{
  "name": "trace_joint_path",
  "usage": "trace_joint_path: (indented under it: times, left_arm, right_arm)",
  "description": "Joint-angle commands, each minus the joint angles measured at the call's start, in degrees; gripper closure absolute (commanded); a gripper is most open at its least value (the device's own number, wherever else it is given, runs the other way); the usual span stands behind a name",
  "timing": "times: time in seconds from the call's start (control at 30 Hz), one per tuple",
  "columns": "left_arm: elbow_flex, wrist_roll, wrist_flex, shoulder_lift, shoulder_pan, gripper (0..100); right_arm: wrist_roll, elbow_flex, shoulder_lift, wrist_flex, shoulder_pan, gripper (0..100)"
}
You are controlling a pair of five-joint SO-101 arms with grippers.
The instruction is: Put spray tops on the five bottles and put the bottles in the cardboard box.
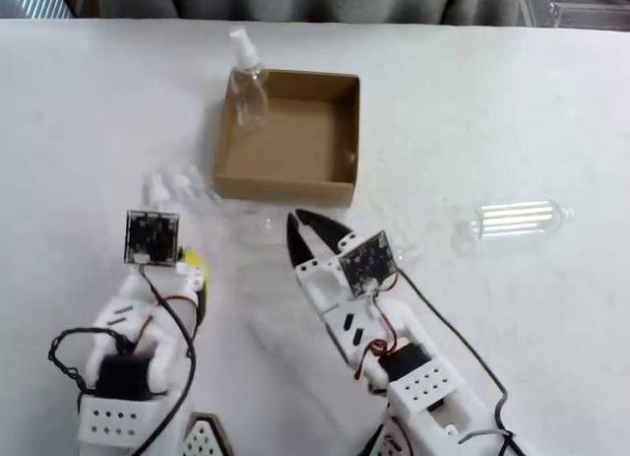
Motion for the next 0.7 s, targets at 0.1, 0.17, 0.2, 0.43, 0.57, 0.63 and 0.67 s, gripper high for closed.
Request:
trace_joint_path:
  times: [0.1,0.17,0.2,0.43,0.57,0.63,0.67]
  left_arm:
    - [6.95,-0.53,0.09,-11.12,-1.01,97]
    - [7.12,-0.53,0.18,-10.42,-1.01,97]
    - [7.12,-0.62,0.18,-10.42,-1.01,97]
    - [7.12,-11.25,2.02,-10.15,-1.01,97]
    - [7.12,-13.63,3.25,-10.15,-1.01,97]
    - [7.12,-13.63,3.16,-10.15,-1.01,97]
    - [7.12,-13.63,3.16,-10.15,-1.01,97]
  right_arm:
    - [0.26,-8.09,-0.57,8.22,10.59,98.3]
    - [0.26,-9.14,-0.57,8.66,12.79,98.3]
    - [0.26,-9.41,-0.57,8.66,13.49,98.3]
    - [0.53,-16.88,2.86,9.19,16.31,98.3]
    - [0.62,-25.58,11.91,13.85,17.89,98.3]
    - [0.7,-31.12,17.01,18.07,18.15,98.1]
    - [0.7,-34.2,19.38,21.05,18.15,98.1]
